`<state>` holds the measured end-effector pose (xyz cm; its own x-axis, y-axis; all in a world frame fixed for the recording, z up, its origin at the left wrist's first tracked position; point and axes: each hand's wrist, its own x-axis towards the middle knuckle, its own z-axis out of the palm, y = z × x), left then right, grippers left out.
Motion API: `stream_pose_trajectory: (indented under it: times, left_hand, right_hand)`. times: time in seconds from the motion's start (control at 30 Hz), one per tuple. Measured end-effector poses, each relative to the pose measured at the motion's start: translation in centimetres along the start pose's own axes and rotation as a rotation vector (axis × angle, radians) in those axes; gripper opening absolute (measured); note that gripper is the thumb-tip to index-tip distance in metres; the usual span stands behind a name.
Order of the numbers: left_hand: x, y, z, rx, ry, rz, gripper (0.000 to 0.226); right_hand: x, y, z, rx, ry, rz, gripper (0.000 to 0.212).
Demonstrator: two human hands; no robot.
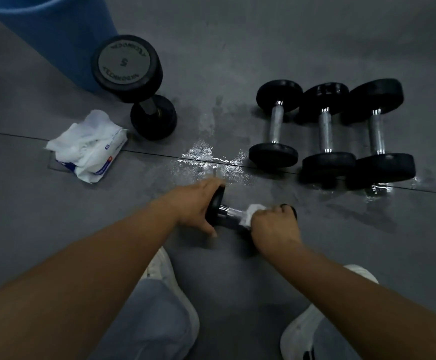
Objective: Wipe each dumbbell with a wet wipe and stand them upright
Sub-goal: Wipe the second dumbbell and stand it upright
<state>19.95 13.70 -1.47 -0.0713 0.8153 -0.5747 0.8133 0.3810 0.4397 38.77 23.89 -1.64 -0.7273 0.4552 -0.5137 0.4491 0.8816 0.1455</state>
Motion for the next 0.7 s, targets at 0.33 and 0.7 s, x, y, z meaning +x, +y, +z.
stream_pose_trajectory:
  times: [0.33,0.7]
  left_hand:
    - [-0.4,0.0,0.6,0.261,0.045,0.040,0.121]
    - [-1.2,-0.9,0.6,0.197,0.271,-0.060,0.105]
  right_hand:
    - [4.2,0.7,-1.1,0.258,-0.347,-0.135,0.009]
    - [2.0,-6.4,0.2,0.148,0.214,-0.024,0.061]
